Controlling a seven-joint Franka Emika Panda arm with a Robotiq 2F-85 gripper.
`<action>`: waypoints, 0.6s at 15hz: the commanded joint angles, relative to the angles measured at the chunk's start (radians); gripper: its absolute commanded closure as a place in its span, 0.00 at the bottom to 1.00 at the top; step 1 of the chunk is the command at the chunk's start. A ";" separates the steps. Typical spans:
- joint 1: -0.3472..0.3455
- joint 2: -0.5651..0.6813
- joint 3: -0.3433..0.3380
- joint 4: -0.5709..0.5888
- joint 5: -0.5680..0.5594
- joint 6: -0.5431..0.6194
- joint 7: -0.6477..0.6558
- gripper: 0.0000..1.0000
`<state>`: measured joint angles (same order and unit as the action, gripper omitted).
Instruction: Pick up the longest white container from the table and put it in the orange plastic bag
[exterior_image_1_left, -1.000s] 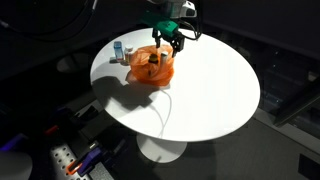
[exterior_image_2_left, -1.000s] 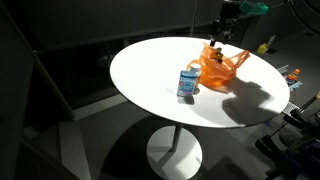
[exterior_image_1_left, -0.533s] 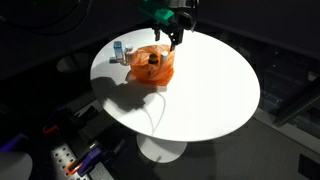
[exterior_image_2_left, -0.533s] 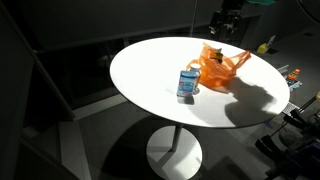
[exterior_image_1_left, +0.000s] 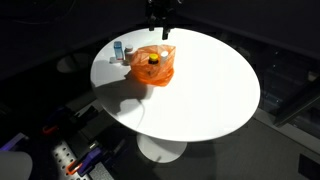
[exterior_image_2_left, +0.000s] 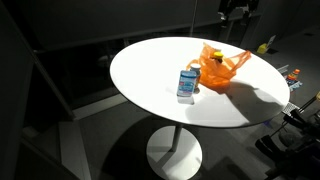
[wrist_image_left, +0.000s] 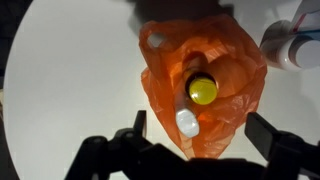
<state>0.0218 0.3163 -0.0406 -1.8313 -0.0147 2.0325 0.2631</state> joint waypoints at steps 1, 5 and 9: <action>0.023 -0.100 -0.015 -0.041 -0.065 -0.093 0.087 0.00; 0.016 -0.170 -0.002 -0.043 -0.078 -0.187 0.086 0.00; 0.025 -0.263 0.021 -0.114 -0.101 -0.188 0.066 0.00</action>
<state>0.0361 0.1398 -0.0362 -1.8699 -0.0795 1.8449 0.3279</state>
